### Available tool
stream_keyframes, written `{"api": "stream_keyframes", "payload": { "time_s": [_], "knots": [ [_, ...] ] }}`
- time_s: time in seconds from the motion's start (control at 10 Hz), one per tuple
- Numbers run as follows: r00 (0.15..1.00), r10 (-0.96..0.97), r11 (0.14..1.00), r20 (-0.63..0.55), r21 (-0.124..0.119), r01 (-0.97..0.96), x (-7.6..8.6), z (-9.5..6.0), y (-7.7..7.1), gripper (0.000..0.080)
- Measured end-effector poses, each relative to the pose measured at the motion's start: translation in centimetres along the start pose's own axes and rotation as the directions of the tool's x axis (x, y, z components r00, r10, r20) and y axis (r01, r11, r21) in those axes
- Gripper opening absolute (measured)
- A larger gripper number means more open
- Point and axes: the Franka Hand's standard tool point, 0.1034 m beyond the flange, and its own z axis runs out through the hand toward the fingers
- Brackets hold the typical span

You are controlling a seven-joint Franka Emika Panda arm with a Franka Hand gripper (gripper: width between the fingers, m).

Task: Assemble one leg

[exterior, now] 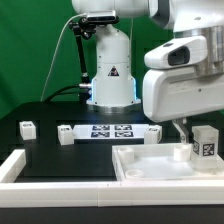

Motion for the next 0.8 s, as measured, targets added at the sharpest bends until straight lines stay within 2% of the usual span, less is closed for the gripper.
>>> {"api": "stream_keyframes", "payload": {
  "time_s": [0.2, 0.5, 0.7, 0.8],
  "knots": [
    [0.998, -0.046, 0.999, -0.038, -0.023, 0.045, 0.28, 0.18, -0.48, 0.0649],
    [0.998, -0.059, 0.998, -0.033, -0.023, 0.058, 0.24, 0.27, -0.23, 0.0649],
    [0.998, -0.059, 0.998, -0.034, -0.023, 0.058, 0.24, 0.27, -0.21, 0.0397],
    [0.998, -0.058, 0.998, -0.034, -0.023, 0.058, 0.25, 0.27, -0.19, 0.0397]
  ]
}}
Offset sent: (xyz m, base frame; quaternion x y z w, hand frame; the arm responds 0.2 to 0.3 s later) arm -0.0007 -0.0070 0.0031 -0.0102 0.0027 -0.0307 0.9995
